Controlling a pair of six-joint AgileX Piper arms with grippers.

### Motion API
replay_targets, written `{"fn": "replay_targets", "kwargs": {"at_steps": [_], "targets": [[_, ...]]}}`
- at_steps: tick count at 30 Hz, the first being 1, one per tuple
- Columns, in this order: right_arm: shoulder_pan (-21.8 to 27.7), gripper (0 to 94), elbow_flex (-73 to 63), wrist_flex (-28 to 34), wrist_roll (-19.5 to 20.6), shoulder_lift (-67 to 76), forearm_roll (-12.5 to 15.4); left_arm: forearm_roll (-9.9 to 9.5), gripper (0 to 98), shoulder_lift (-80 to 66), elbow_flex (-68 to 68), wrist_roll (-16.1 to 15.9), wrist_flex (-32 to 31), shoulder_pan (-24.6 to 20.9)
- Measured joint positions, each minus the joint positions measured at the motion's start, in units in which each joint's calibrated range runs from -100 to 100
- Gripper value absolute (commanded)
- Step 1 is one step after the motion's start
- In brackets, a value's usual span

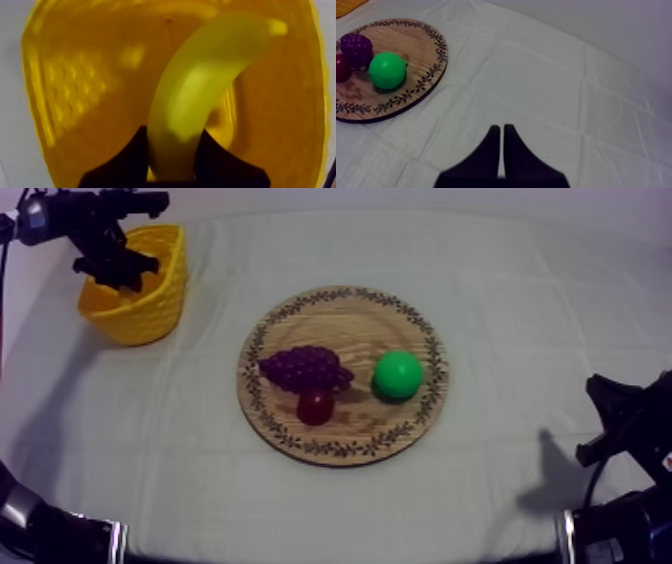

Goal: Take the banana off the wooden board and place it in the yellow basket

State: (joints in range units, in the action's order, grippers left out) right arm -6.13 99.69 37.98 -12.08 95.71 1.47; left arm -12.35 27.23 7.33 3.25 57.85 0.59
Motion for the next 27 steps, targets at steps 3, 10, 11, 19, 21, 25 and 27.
{"fn": "replay_targets", "kwargs": {"at_steps": [3, 10, 11, 19, 21, 25, 27], "targets": [[0.00, 0.5, 0.00, 0.00, 0.00, 0.00, 0.00, 0.23, 37.9, 0.33, -0.28, 0.01, -0.89, -0.09], [0.00, 0.5, 0.00, 0.00, 0.00, 0.00, 0.00, 0.20, 46.9, 0.27, 0.40, 1.11, -2.02, -0.33], [0.00, 0.5, 0.00, 0.00, 0.00, 0.00, 0.00, 0.20, 47.0, 0.20, 0.47, 1.23, -2.25, -0.33], [0.00, 0.5, 0.00, 0.00, 0.00, 0.00, 0.00, 0.08, 19.2, -3.89, 4.02, 1.39, -7.11, -0.16], [0.00, 0.5, 0.00, 0.00, 0.00, 0.00, 0.00, 0.20, 10.5, -6.13, 6.23, 1.35, -8.87, 0.09], [0.00, 0.5, 0.00, -0.16, 0.00, 0.00, 0.00, 0.04, 2.6, -12.83, 11.98, 1.88, -13.87, 1.01], [0.00, 0.5, 0.00, -0.01, 0.00, 0.00, 0.00, 0.04, 1.3, -16.76, 15.40, 2.39, -15.78, 1.30]]}}
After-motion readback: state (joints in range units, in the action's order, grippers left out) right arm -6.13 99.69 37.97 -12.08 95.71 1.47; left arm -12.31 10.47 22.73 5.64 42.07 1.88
